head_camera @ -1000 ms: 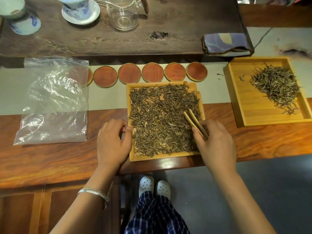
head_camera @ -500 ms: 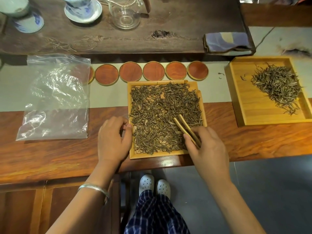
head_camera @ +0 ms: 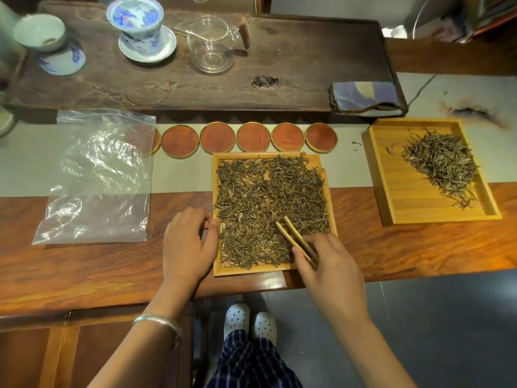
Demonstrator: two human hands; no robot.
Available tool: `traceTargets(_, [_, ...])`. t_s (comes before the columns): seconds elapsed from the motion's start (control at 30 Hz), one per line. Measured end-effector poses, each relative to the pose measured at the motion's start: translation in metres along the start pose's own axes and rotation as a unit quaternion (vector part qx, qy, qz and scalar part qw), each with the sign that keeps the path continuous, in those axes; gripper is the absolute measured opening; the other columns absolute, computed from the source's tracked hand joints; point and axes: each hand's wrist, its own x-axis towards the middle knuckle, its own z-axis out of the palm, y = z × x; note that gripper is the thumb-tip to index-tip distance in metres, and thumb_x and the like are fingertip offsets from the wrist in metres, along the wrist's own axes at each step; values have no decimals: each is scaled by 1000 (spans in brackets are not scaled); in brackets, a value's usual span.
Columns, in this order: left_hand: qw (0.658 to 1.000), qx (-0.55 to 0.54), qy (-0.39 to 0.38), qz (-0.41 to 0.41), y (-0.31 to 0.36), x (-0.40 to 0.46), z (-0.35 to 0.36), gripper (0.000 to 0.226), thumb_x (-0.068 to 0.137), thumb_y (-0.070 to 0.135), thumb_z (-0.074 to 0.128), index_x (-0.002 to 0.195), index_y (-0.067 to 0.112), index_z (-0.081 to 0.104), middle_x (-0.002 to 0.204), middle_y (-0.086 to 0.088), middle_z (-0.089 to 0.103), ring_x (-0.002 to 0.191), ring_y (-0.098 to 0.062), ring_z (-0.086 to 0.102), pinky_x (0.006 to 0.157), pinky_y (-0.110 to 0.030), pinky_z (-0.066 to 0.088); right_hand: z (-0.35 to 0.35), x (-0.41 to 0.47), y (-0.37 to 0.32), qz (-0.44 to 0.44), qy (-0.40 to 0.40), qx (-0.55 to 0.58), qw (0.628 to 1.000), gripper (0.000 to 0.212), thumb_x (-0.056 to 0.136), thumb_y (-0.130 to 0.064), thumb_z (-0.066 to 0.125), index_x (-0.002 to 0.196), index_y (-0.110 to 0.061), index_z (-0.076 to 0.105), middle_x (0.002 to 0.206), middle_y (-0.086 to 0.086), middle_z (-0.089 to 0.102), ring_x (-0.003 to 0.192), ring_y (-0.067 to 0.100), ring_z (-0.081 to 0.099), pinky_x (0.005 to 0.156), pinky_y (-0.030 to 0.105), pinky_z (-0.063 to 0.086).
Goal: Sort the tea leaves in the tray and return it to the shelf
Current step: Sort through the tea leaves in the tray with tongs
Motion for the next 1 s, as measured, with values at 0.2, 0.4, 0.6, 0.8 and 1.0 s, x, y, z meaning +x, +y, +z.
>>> traceTargets(0.2, [1000,3,-6,-3,0,1,0,18,86,31,46,77,16,54,72,2,48,70,-25,46,62,-37,37,-10,6,-5,-3,18,38,999,15,85,-27,67,96,-17,65,89,-5,62,76,17,61,60,32,50])
traceTargets(0.4, [1000,-8,-14,-9,3,1,-5,17,86,34,46,75,22,50,69,10,40,66,-18,41,61,-32,30,-50,94,-10,-68,8,48,996,23,85,-30,68,104,-17,67,95,-3,56,84,13,55,68,25,40])
traceTargets(0.6, [999,-29,-20,-9,4,1,-8,14,87,36,46,74,31,43,69,15,40,67,-14,42,61,-33,33,-54,237,-40,-195,-22,-36,980,23,90,-26,62,110,-14,63,100,1,51,94,21,54,75,29,39])
traceTargets(0.8, [998,-43,-29,-20,3,4,-8,14,83,35,49,74,35,38,68,15,37,65,-15,41,60,-34,33,-15,311,-50,-223,-89,-71,968,24,91,-23,60,113,-14,61,107,10,52,99,29,53,82,35,40])
traceTargets(1.0, [1000,-12,3,-9,4,3,-5,16,84,29,52,73,18,54,71,6,50,66,-19,47,62,-36,42,1,326,-42,-236,-108,-70,963,21,90,-22,61,110,-16,62,100,10,53,95,28,52,76,31,37])
